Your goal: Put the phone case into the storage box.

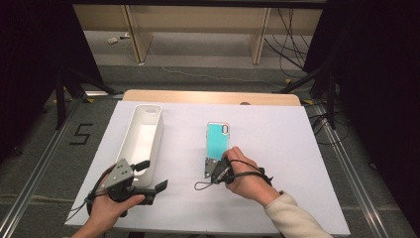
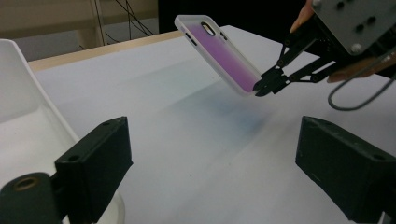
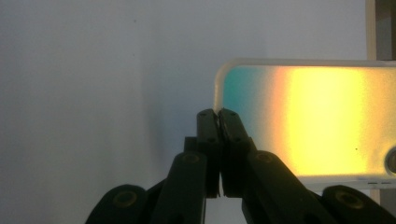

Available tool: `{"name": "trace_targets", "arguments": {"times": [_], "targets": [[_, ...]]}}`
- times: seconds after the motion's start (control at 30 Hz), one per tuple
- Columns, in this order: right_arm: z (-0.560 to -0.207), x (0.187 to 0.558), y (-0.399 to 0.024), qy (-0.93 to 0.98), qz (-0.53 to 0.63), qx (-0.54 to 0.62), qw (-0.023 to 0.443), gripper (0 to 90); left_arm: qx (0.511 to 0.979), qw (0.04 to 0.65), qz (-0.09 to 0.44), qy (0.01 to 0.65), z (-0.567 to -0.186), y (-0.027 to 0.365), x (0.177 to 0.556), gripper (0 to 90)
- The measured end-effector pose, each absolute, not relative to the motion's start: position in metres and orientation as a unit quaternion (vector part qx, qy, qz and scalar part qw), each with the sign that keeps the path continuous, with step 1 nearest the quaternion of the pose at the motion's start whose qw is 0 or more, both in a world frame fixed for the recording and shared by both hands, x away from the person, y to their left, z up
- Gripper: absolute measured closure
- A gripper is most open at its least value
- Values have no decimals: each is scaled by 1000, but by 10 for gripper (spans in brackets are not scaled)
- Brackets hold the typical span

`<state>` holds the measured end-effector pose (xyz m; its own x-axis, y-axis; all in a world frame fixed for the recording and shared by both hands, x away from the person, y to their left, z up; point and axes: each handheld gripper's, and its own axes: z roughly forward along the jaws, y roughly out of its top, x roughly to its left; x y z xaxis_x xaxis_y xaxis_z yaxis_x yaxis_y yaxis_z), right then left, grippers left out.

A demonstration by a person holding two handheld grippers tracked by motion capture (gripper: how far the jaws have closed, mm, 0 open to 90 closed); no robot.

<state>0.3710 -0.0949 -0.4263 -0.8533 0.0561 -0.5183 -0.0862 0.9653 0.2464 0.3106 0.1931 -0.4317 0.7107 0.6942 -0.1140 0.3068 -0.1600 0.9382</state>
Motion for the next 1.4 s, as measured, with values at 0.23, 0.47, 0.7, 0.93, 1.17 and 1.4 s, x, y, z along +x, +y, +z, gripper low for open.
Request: {"name": "trace_targets", "arguments": {"times": [0.23,0.47,0.7,0.93,1.17,1.4], "targets": [[-424,369,-96,953,132,-12,273,890,745,543,169,347,-421,173,335,149],[-424,367,-95,951,133,-8,279,890,749,538,140,360,-414,148,360,167],[-422,367,-95,950,131,-15,282,890,758,523,134,365,-413,122,377,185],[-422,366,-95,950,133,-13,284,890,765,509,124,374,-418,103,394,197],[-421,367,-94,949,135,-16,284,890,761,507,103,391,-423,94,405,234],[-422,365,-94,950,129,-3,284,890,759,509,81,397,-429,88,411,304]]}}
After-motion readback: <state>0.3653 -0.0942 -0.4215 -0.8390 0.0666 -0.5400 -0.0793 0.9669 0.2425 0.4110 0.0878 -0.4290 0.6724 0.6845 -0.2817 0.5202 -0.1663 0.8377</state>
